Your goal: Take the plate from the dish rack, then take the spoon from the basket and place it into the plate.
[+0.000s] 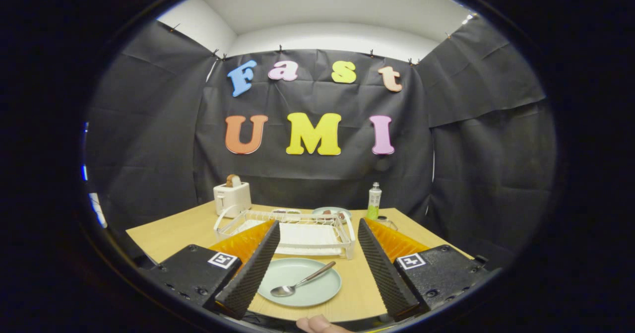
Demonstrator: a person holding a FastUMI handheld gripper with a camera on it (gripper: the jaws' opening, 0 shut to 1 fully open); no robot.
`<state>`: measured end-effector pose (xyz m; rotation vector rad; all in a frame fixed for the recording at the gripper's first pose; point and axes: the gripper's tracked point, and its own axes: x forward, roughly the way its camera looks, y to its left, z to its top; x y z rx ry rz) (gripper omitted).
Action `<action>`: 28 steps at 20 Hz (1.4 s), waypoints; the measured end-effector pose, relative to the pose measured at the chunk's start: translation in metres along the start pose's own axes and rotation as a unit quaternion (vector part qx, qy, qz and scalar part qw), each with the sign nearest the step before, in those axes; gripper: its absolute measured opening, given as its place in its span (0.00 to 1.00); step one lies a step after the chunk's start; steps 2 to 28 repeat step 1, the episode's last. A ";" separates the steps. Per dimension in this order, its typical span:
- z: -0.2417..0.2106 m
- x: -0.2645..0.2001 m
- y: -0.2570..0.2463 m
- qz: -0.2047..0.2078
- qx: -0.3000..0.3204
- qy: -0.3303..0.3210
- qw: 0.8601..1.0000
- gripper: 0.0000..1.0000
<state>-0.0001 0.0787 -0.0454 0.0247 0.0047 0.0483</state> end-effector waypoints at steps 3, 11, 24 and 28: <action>0.000 0.000 0.000 0.000 0.001 0.000 1.000 1.00; 0.000 0.000 0.000 0.000 0.001 0.000 1.000 1.00; 0.000 0.000 0.000 0.000 0.001 0.000 1.000 1.00; 0.000 0.000 0.000 0.000 0.001 0.000 1.000 1.00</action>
